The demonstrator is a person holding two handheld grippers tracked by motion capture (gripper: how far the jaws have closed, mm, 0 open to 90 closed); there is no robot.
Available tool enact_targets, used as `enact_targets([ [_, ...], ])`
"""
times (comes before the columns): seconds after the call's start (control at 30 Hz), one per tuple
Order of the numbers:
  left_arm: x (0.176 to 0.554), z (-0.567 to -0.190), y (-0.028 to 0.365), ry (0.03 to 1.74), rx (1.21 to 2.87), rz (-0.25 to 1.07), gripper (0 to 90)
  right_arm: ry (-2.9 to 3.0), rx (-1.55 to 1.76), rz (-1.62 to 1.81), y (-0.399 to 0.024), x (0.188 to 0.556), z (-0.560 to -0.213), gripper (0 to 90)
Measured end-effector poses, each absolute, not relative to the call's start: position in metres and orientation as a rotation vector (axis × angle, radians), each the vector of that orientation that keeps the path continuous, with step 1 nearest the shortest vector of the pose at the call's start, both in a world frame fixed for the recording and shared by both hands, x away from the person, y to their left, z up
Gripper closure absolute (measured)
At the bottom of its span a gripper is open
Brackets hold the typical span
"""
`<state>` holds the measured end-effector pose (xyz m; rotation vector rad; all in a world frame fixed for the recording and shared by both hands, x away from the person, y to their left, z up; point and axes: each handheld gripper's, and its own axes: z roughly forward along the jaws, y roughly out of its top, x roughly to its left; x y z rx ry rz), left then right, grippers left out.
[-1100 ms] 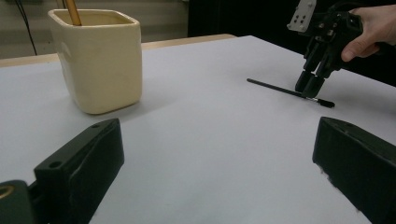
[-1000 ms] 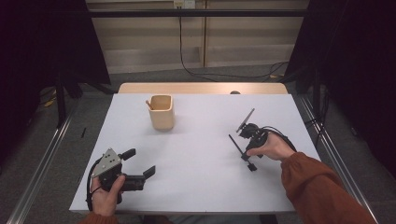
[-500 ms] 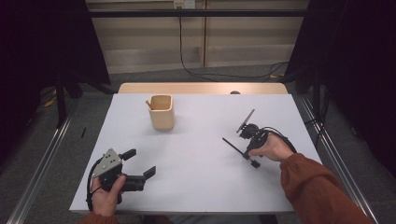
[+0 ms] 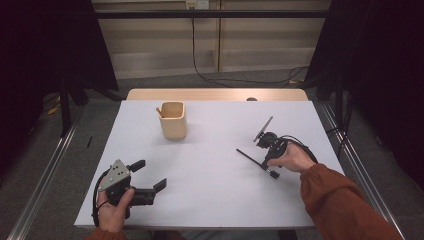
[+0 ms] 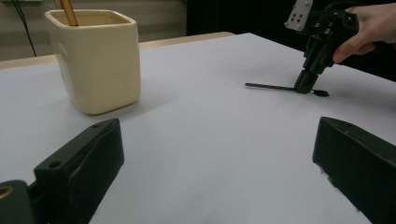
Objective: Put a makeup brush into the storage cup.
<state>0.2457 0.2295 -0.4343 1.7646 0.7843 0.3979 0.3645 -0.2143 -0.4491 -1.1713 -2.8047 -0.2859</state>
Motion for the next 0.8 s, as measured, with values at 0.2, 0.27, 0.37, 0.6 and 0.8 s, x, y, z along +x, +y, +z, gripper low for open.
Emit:
enact_targets([
  [0.2,0.245,-0.434,0.229,0.787,1.762,0.397,2.0,-2.782,-1.174,-0.383,-0.219,0.362,-0.441,86.2],
  [0.27,0.246,-0.434,0.229,0.784,1.766,0.400,2.0,-2.788,-1.163,-0.418,-0.219,0.361,-0.440,86.2],
  [0.37,0.246,-0.434,0.230,0.787,1.763,0.398,2.0,-2.782,-1.169,-0.476,-0.220,0.360,-0.437,86.2],
  [0.6,0.246,-0.434,0.230,0.781,1.760,0.402,2.0,-2.775,-1.184,-0.602,-0.226,0.359,-0.430,86.2],
  [0.8,0.246,-0.434,0.230,0.786,1.762,0.404,2.0,-2.746,-1.227,-0.747,-0.236,0.356,-0.422,86.2],
])
